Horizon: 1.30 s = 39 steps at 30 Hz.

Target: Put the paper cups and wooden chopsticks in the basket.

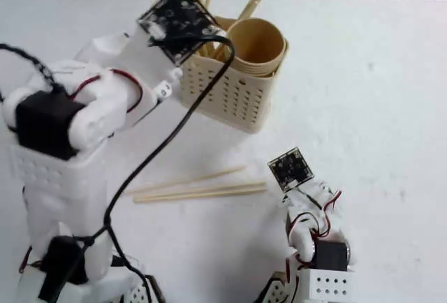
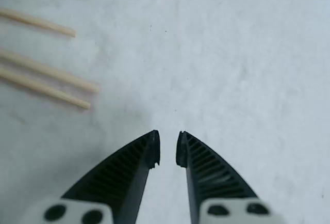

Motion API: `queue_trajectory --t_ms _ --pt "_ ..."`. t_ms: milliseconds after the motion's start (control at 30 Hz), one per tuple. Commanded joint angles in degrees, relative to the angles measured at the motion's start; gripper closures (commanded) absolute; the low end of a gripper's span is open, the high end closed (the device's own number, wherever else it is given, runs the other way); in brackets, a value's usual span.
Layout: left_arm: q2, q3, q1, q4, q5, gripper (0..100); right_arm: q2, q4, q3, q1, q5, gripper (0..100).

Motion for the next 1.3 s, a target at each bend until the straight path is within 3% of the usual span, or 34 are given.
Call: queue_trajectory --t_ms 0,133,400,833,1033,1267 --pt "0.66 -0.53 1.36 0.09 -1.93 98 -0.31 -0.48 0.53 -0.31 0.35 92.9" --pt "0.75 3.08 0.92 0.00 -9.67 98 -0.31 -0.48 0.53 -0.31 0.35 92.9" --pt "0.75 5.63 -2.51 -0.09 -13.54 98 -0.31 -0.48 0.53 -0.31 0.35 92.9" --pt "0.84 5.63 -4.88 -2.29 -10.90 97 -0.31 -0.48 0.53 -0.31 0.35 92.9" --pt "0.84 5.63 -5.32 -3.34 -10.64 87 -0.31 -0.48 0.53 -0.31 0.35 92.9" --pt "0.84 5.63 -5.32 -3.43 -10.55 87 -0.31 -0.48 0.53 -0.31 0.35 92.9"
